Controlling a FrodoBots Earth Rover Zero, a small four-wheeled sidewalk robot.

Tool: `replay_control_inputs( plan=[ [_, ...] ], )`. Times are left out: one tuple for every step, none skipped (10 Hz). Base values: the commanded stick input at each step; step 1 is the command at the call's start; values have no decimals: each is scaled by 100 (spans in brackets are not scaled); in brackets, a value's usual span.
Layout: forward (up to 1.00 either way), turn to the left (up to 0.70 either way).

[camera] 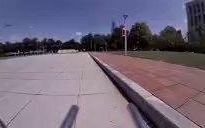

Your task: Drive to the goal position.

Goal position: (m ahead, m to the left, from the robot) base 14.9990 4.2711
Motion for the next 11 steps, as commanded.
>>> replay_control_inputs(
  plan=[
    [0, 52],
    [0, 70],
    [0, 70],
    [0, 70],
    [0, 70],
    [0, 70],
    [0, 29],
    [0, 0],
    [0, 0],
    [0, 0],
    [0, 0]
  ],
)
